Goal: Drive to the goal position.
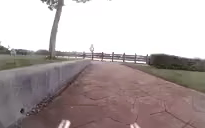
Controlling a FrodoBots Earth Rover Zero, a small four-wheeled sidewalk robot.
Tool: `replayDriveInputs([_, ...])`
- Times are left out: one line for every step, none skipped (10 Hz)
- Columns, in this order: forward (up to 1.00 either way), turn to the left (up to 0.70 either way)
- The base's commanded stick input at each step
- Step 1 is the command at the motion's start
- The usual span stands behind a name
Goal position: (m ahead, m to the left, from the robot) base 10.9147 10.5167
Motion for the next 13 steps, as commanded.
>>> replayDriveInputs([0.70,0.07])
replayDriveInputs([0.70,0.07])
replayDriveInputs([0.70,0.07])
replayDriveInputs([0.70,0.07])
replayDriveInputs([0.70,0.07])
replayDriveInputs([0.70,0.07])
replayDriveInputs([0.70,0.07])
replayDriveInputs([0.70,0.07])
replayDriveInputs([0.70,0.07])
replayDriveInputs([0.70,0.07])
replayDriveInputs([0.70,0.07])
replayDriveInputs([0.70,0.07])
replayDriveInputs([0.70,0.07])
